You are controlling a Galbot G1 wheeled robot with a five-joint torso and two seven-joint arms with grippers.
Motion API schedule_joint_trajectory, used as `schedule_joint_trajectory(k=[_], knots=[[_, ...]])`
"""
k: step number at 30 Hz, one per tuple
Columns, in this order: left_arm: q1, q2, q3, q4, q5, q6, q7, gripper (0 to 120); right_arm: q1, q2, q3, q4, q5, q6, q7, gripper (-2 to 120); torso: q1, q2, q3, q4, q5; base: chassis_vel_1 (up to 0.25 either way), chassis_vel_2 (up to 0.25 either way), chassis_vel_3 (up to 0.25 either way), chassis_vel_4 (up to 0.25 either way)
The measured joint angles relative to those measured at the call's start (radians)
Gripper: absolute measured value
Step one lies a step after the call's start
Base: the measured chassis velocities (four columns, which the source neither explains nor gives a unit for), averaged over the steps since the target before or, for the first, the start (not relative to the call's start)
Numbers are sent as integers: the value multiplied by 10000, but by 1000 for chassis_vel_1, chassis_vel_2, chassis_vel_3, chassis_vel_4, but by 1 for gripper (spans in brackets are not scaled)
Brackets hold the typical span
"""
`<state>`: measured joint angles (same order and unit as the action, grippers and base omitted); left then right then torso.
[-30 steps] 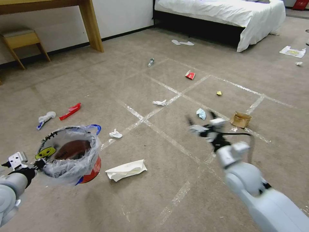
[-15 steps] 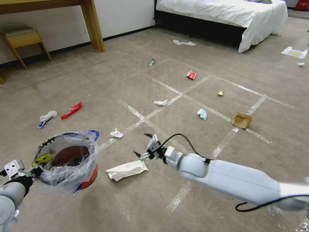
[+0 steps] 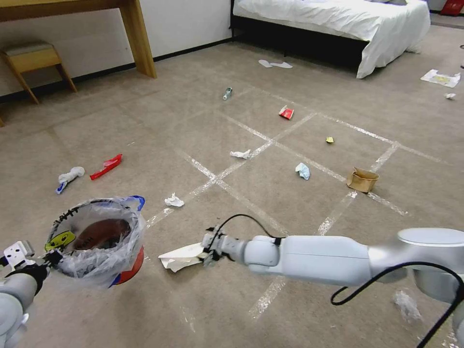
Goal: Pick up the trash bin and place the garbage on the floor into it.
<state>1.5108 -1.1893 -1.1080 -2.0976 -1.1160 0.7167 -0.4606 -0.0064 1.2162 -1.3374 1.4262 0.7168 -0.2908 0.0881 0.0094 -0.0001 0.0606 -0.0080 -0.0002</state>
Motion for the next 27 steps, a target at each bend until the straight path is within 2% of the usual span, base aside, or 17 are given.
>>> schedule_joint_trajectory(k=[4,8,10,11,14,27], knots=[[-51,-48,33,35,13,-10,2,0,76,652,-237,-782,-710,47,-689,100,0,0,-1,-2,0,0,0,0,0],[-67,-107,53,77,55,-22,3,0,40,944,-279,-1402,-1104,154,-1003,100,0,0,-1,-1,-1,0,0,0,0],[-73,-194,58,110,114,-34,23,0,-168,1341,-263,-2464,-1672,501,-1440,100,0,0,0,-2,0,0,0,0,0],[-73,-194,58,110,114,-34,23,0,-168,1341,-263,-2464,-1672,501,-1440,100,0,0,0,-2,0,0,0,0,0],[-35,-216,10,102,129,-43,32,0,-459,1769,-209,-3651,-2211,1003,-1889,100,0,0,0,-3,-1,0,0,0,0],[32,-304,-104,70,123,-109,48,0,-1012,2769,-287,-5221,-2655,1706,-2249,100,0,1,-1,-2,0,0,0,0,0]])
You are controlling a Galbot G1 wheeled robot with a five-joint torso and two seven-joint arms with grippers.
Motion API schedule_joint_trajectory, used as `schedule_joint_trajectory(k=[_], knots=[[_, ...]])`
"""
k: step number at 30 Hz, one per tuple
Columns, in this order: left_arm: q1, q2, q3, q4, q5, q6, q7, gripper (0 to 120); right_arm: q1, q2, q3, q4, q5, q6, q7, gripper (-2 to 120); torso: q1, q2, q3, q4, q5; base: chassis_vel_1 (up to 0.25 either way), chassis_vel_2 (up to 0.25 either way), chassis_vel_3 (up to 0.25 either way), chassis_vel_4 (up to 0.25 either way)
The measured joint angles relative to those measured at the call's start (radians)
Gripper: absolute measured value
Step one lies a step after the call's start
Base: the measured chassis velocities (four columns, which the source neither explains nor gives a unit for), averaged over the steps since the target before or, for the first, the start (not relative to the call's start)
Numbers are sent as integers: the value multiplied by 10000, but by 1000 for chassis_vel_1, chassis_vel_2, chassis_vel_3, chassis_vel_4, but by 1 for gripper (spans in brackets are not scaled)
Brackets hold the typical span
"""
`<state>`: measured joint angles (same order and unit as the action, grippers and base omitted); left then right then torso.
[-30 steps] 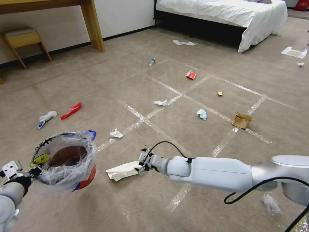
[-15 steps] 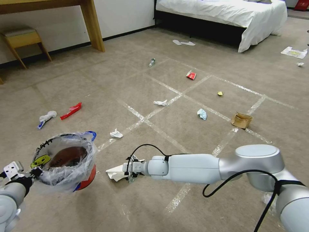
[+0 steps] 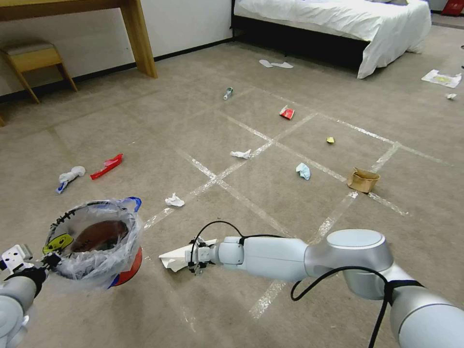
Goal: Pick up the trash bin and place the garbage on the floor into it.
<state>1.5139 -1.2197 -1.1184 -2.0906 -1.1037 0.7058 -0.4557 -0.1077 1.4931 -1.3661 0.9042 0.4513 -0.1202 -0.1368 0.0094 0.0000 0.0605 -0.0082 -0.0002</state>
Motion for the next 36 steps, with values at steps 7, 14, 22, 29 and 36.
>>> schedule_joint_trajectory(k=[7,14,22,29,36], knots=[[80,-82,-23,-130,-1,-2,46,0,-232,451,-1,-788,-298,173,70,100,0,0,0,0,0,0,0,0,0],[108,-117,-41,-235,-21,-15,72,0,-392,789,70,-1174,-540,188,627,100,0,0,0,0,1,0,0,0,0],[203,-205,-95,-430,-23,-55,152,0,-573,1072,103,-1531,-810,42,1020,88,-1,0,0,0,1,0,0,0,0],[332,-258,-164,-705,-57,-79,196,0,-824,1170,232,-2391,-1409,278,1019,67,0,0,0,-3,1,0,0,0,0],[366,-328,-157,-751,-33,-116,229,0,-872,1167,282,-2440,-1471,325,1101,53,0,0,0,1,1,0,0,0,0]])
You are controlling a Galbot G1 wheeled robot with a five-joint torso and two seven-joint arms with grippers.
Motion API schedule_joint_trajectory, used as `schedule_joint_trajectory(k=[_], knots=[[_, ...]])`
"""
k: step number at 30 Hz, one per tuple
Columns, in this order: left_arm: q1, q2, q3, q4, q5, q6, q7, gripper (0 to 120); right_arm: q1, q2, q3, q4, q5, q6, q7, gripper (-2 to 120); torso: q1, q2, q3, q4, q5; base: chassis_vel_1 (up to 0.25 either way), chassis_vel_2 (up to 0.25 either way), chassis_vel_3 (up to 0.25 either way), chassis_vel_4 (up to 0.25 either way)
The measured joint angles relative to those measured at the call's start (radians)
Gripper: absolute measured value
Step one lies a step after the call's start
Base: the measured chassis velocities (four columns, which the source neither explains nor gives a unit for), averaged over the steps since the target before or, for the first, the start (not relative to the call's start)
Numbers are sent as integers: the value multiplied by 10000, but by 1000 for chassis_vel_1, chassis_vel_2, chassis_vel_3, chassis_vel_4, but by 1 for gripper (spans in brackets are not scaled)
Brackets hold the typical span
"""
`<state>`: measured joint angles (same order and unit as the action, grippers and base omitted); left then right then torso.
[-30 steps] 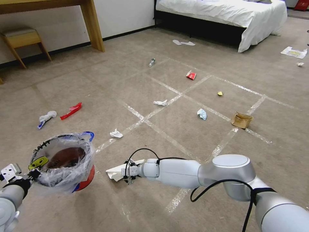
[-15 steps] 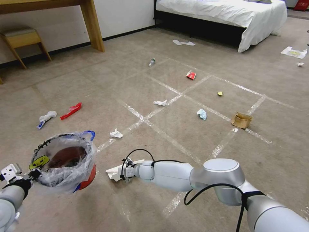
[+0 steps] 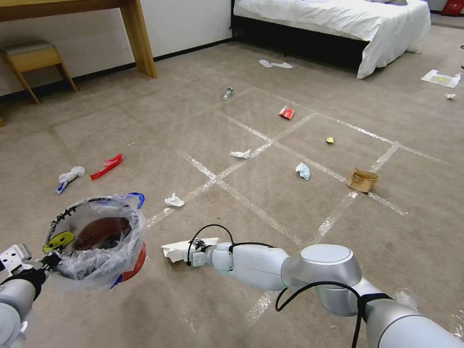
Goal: Pick up the trash bin and place the garbage on the floor into it.
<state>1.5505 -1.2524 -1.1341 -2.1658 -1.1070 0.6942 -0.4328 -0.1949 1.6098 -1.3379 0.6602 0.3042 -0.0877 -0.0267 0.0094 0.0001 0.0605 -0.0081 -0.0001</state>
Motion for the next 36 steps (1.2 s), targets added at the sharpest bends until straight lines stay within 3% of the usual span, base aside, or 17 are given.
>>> schedule_joint_trajectory(k=[2,6,9,15,24,30,33,34,36], knots=[[-17,-37,38,7,19,-20,18,0,-33,-4,3,15,44,8,74,40,0,0,0,-1,0,0,0,0,0],[-19,-53,41,18,33,-33,21,0,-55,-6,16,-1,100,19,102,32,0,0,0,-1,0,0,0,0,0],[-4,-61,44,20,43,-49,32,0,-79,-9,53,-17,228,44,161,16,0,0,0,-1,0,0,0,0,0],[2,-62,40,45,46,-63,35,0,-70,-17,152,315,709,-40,412,0,0,0,0,-1,0,0,0,0,0],[-35,-49,51,209,76,-64,19,0,147,-650,644,1140,1126,-149,750,0,0,0,0,-1,0,0,0,0,0],[-13,24,61,258,129,-85,16,0,342,-1497,1179,2347,1515,-305,1235,0,0,0,0,0,2,0,0,0,0],[2,173,87,198,87,-75,-11,0,421,-2442,2145,4025,1847,-599,1731,0,0,0,0,-1,2,0,0,0,0],[2,173,87,198,87,-75,-11,0,421,-2442,2145,4025,1847,-599,1731,0,0,0,0,-1,2,0,0,0,0],[27,295,123,64,8,-37,-42,0,357,-3197,3144,5636,2079,-851,2032,0,0,0,0,0,3,0,0,0,0]])
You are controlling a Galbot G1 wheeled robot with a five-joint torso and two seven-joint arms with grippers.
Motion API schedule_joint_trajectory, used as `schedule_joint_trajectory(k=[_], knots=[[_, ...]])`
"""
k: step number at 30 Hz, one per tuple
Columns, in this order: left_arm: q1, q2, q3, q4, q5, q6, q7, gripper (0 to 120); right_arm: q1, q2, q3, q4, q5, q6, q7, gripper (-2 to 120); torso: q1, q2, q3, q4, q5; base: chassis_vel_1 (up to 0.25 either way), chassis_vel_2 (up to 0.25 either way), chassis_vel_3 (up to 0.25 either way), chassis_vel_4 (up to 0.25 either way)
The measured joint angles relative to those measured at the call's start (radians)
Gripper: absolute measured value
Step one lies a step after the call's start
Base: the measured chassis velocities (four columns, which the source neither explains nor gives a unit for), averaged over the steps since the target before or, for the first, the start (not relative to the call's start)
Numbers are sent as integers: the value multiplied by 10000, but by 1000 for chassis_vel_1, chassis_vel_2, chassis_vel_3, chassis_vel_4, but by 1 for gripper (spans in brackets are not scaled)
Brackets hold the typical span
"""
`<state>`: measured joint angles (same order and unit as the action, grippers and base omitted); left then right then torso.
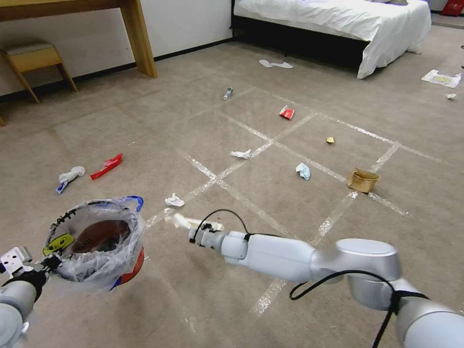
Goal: Pick up the trash bin and place the garbage on the floor into it.
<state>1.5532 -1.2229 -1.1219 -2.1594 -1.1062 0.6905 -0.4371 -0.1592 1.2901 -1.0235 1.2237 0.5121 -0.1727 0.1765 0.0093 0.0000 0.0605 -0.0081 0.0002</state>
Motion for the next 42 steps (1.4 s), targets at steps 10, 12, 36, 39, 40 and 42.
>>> schedule_joint_trajectory(k=[10,12,36,39,40,42], knots=[[230,283,97,-570,-264,117,-103,0,-501,-2843,2883,4062,1072,-708,667,0,0,0,0,-9,3,0,0,0,0],[296,319,117,-690,-325,136,-115,0,-542,-3318,3290,4857,1370,-697,697,0,0,0,-1,-7,1,0,0,0,0],[838,439,429,-1495,-435,255,-112,0,-2922,-4356,6064,7996,2613,257,732,0,0,0,0,-1,-1,0,0,0,0],[822,425,470,-1493,-432,261,-114,0,-3026,-4336,6219,8087,2670,430,671,0,0,0,0,-1,-4,0,0,0,0],[822,417,477,-1492,-426,264,-113,0,-3054,-4270,6260,8109,2705,466,621,0,0,0,0,-1,-3,0,0,0,0],[828,414,478,-1492,-424,265,-112,0,-3087,-4203,6267,8106,2705,482,573,0,0,0,0,0,-4,0,0,0,0]])
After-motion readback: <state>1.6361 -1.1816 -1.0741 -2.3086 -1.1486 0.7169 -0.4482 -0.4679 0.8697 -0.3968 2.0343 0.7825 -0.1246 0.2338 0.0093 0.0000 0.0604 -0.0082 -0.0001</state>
